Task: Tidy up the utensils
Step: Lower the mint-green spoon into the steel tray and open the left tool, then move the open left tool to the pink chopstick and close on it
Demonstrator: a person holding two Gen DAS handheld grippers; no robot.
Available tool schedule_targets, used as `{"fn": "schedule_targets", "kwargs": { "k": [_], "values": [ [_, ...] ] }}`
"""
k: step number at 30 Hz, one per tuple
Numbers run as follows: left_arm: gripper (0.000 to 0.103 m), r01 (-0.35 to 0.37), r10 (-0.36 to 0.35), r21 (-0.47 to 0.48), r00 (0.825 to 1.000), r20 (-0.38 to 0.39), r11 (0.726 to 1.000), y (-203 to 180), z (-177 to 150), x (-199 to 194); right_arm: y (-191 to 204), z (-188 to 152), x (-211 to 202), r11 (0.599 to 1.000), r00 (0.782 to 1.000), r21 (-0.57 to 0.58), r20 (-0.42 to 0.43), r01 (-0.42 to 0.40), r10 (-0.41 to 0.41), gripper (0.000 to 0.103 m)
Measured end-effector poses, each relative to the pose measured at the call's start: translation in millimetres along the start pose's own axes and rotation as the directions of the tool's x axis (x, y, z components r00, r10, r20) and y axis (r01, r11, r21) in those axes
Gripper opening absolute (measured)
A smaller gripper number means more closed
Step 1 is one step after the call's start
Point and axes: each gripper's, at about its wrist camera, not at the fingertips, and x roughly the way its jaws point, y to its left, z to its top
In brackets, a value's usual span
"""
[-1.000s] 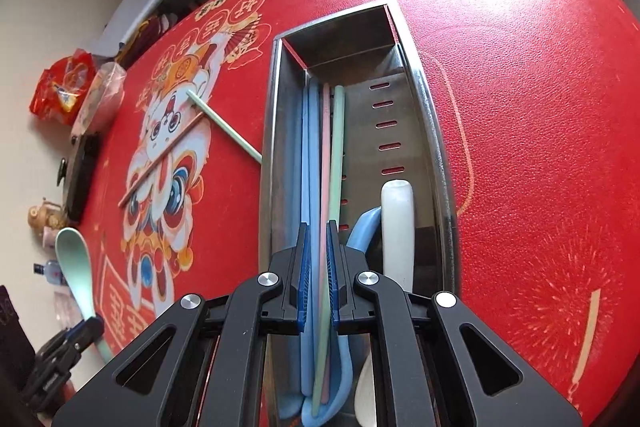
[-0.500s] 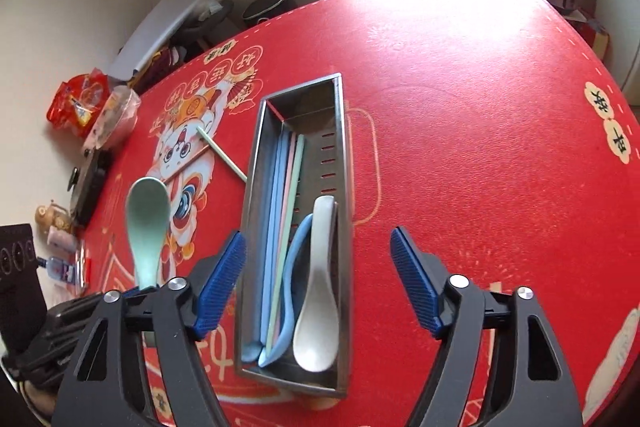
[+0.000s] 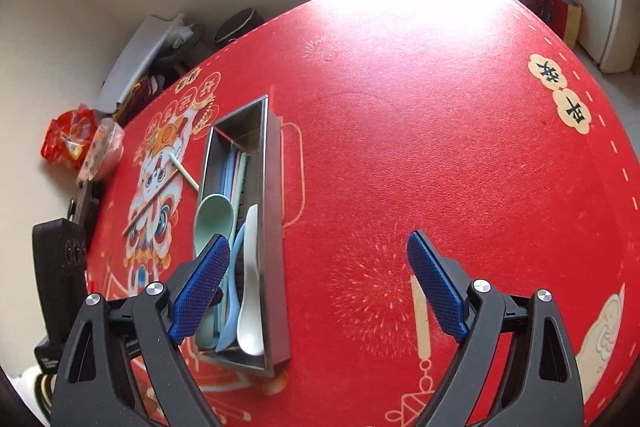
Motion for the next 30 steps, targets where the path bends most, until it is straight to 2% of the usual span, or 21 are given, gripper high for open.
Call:
{"fn": "schedule_targets", "kwargs": {
  "k": [10, 13, 15, 21, 26, 30],
  "values": [
    [0.007, -0.041, 0.041, -0.004, 0.999, -0.012, 0.999, -9.1, 8.6, 13.9, -13.5, 6.9, -15.1, 1.0, 0.999, 0.025, 0.039, -0.019, 0.018, 0.087],
    [0.017, -0.033, 0.033, 0.016, 0.999, 0.005, 0.999, -11.2, 9.4, 8.8, -13.5, 7.7, -17.6, 0.999, 0.999, 0.032, 0.046, -0.023, 0.021, 0.087],
    [0.031, -0.026, 0.025, 0.034, 0.999, 0.026, 0.999, -13.2, 10.9, 2.4, -12.2, 7.6, -18.4, 0.999, 0.998, 0.034, 0.05, -0.025, 0.024, 0.087],
    [0.051, -0.003, -0.008, 0.097, 0.994, 0.113, 0.995, -5.7, 14.1, -34.2, -0.3, 3.5, -15.7, 0.999, 0.998, 0.039, 0.05, -0.037, 0.035, 0.087],
    [0.059, -0.026, 0.009, 0.088, 0.981, 0.194, 0.996, 29.8, 18.6, -72.1, 17.5, -1.0, -7.6, 0.997, 0.997, 0.046, 0.044, -0.059, 0.057, 0.087],
    [0.059, -0.066, 0.052, 0.05, 0.971, 0.231, 0.997, 76.3, 22.8, -98.4, 38.8, -3.0, 0.2, 0.996, 0.996, 0.034, 0.037, -0.077, 0.076, 0.087]
  ]
}}
